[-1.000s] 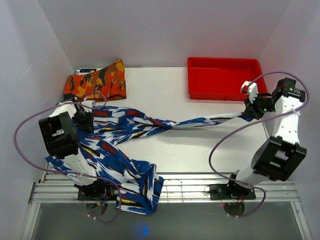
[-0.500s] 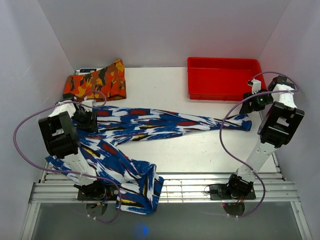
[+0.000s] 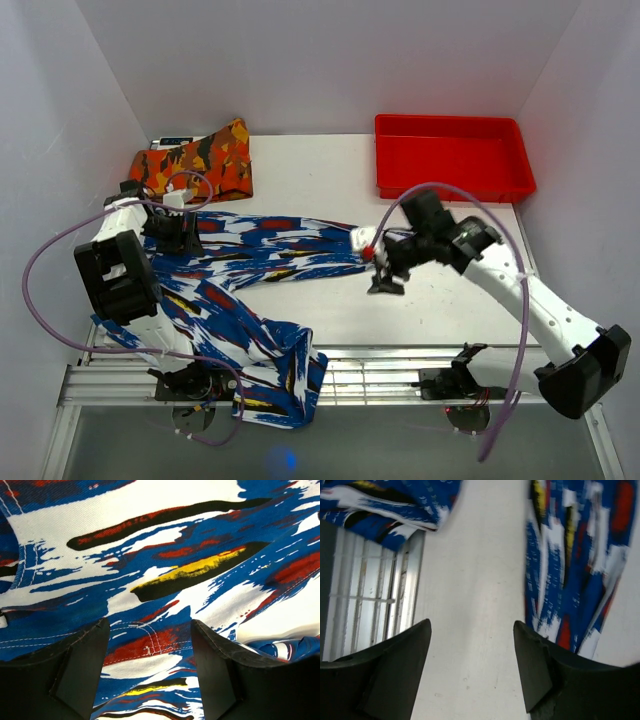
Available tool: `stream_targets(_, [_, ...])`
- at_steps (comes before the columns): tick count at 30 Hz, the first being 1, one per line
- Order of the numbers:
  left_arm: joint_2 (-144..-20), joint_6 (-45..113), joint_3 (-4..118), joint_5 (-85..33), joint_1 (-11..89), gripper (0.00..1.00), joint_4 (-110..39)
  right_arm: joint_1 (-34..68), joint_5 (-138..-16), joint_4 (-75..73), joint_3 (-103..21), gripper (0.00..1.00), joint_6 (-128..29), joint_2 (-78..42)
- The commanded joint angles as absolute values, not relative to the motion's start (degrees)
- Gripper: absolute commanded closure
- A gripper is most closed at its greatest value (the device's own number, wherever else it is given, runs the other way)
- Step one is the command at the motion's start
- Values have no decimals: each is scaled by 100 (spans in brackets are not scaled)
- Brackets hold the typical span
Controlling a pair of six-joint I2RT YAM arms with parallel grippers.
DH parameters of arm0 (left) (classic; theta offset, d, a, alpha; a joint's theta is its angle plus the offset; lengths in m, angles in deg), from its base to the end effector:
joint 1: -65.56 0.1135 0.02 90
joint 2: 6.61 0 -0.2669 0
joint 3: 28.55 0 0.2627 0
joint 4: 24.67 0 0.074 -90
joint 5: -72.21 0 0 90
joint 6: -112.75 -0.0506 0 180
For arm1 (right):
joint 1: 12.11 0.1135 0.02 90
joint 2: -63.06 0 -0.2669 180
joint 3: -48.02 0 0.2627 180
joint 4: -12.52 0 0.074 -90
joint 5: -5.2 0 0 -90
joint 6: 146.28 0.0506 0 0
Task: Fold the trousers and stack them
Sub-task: Flatten the trousers out
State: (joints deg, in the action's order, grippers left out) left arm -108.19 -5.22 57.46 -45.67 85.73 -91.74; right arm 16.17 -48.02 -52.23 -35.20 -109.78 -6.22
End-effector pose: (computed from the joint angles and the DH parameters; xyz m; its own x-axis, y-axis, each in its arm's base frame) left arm 0.3290 0.0957 0.1867 -0.9388 0.0968 -0.3307 0.2171 0.9114 -0.3495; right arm 0.2084 0.1465 0.3377 0.1669 -0.6413 -0.7489 -0.9726 0.0177 -0.2319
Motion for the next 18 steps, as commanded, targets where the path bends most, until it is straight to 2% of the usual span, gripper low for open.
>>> stream_targets(1, [-10671, -503, 5742, -4715, 8604, 24, -9228, 3798, -5253, -4440, -2612, 27, -10630, -409])
stream_targets(5, [-10680, -468, 5760, -4680, 8604, 24, -9228, 5578, -5554, -4182, -2573, 25, -10525, -750])
stream_targets(10, [-10619, -424, 5690, -4662, 8604, 24, -9158, 7319, -5869, -3928, -2829, 22, -10567, -1577])
stream_targets(18, [-10698, -406, 5391, -4732, 8613, 24, -8912, 8325, -6660, -2724, -2749, 21, -10612, -2639])
